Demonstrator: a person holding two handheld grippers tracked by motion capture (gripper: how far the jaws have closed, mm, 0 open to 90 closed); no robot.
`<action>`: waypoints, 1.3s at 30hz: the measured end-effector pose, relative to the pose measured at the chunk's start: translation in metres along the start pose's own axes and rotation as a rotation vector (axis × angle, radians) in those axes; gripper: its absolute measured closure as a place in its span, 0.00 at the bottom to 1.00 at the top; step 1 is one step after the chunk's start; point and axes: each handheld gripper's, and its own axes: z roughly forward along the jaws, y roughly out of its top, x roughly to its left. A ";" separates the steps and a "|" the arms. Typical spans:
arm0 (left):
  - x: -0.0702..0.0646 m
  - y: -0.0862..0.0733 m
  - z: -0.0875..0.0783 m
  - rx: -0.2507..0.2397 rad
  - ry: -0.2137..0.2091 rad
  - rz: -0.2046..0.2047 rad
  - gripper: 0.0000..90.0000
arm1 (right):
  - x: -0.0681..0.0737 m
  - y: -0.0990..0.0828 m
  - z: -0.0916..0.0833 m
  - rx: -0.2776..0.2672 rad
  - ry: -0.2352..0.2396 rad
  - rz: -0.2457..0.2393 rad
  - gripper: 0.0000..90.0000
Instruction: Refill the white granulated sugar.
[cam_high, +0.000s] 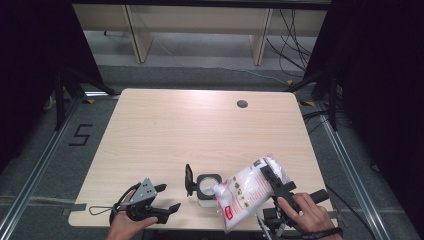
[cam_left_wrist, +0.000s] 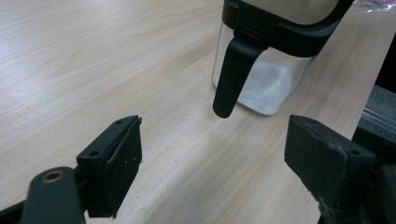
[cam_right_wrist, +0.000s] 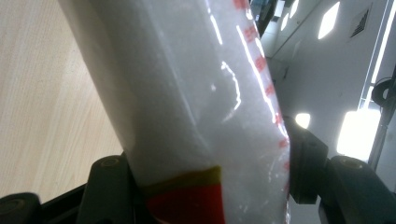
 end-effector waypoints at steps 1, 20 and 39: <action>0.000 0.000 0.000 -0.001 0.000 0.001 0.21 | 0.000 0.000 0.000 0.000 0.000 -0.001 0.47; 0.000 0.000 0.000 -0.005 -0.006 -0.001 0.21 | 0.000 0.003 -0.003 0.020 -0.002 0.010 0.47; 0.000 0.000 0.000 -0.004 -0.002 0.008 0.21 | -0.005 0.001 -0.007 0.019 -0.021 -0.009 0.47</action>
